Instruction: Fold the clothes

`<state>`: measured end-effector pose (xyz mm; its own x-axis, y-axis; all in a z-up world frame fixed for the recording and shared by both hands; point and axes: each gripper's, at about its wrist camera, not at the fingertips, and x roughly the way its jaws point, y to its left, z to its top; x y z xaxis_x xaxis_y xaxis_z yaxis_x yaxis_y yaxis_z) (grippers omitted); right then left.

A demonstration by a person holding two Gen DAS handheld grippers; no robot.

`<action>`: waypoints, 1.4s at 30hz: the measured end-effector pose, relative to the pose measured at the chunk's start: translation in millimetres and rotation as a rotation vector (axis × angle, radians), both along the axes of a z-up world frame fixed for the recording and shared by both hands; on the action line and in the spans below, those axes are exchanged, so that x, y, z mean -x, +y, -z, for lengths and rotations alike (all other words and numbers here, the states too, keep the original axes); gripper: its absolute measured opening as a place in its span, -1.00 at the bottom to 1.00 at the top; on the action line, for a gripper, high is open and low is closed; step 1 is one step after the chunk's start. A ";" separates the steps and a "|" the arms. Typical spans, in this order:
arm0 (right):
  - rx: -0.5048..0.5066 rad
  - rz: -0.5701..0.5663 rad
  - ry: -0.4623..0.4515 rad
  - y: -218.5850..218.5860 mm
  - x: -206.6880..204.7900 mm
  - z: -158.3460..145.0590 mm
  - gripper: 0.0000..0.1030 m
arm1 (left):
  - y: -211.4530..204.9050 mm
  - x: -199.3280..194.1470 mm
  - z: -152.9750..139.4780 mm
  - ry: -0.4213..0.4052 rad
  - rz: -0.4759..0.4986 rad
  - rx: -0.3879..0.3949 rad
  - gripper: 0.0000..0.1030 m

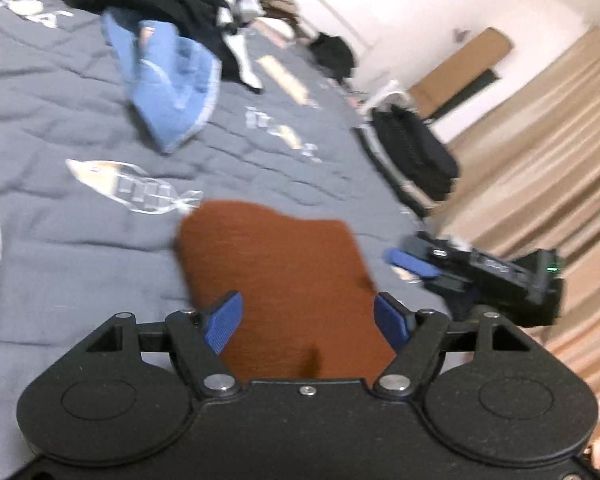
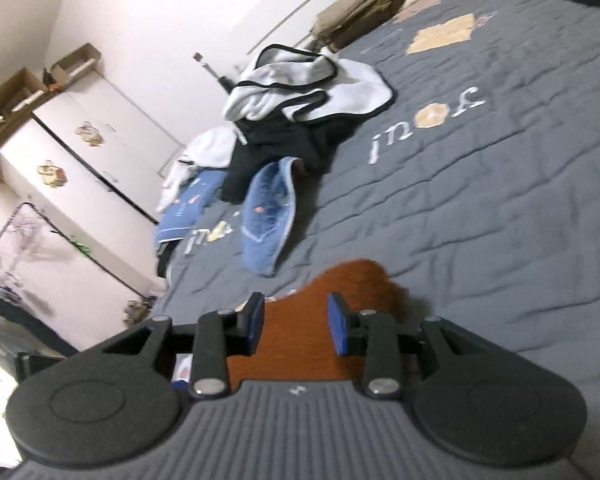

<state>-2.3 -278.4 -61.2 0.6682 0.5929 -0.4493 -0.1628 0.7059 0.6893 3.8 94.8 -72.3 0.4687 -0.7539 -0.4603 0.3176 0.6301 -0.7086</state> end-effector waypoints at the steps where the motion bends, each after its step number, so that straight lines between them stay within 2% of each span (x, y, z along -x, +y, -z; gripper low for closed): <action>1: -0.011 -0.006 0.006 2.8 -3.0 3.0 -0.32 | -4.6 -0.6 2.1 0.006 0.019 0.033 0.39; 3: -0.033 -0.021 0.020 9.2 -9.2 10.2 -0.31 | -15.3 0.9 8.5 0.025 0.051 0.091 0.39; 5: -0.041 -0.043 0.032 17.0 -15.0 16.5 -0.31 | -25.8 0.8 15.8 0.047 0.086 0.115 0.39; 7: -0.032 -0.057 0.050 24.5 -20.7 22.6 -0.28 | -36.5 -2.9 25.1 0.069 0.115 0.091 0.39; 9: -0.010 -0.043 0.099 27.4 -24.6 32.5 -0.27 | -44.8 -6.2 35.6 0.118 0.136 0.001 0.39; 10: -0.009 -0.034 0.116 27.2 -25.8 37.3 -0.27 | -44.8 -6.6 38.9 0.125 0.141 -0.007 0.39; 13: -0.039 -0.011 0.126 23.4 -28.2 47.5 -0.27 | -39.7 -4.6 40.2 0.128 0.153 0.020 0.39; 19: -0.107 0.015 0.094 19.7 -32.5 37.3 -0.26 | -33.3 2.0 35.3 0.114 0.169 0.029 0.40; 26: -0.113 0.051 0.148 17.7 -43.7 55.4 -0.27 | -25.7 8.6 33.2 0.114 0.169 0.025 0.40; 29: -0.113 0.051 0.149 18.4 -44.6 52.7 -0.27 | -26.6 7.6 32.2 0.109 0.167 0.016 0.40; 34: -0.092 0.018 0.138 22.0 -31.3 40.5 -0.26 | -27.9 8.1 30.4 0.102 0.149 -0.004 0.40; 42: -0.071 -0.032 0.146 27.2 15.7 26.1 -0.26 | -27.0 12.4 17.7 0.077 0.096 -0.008 0.46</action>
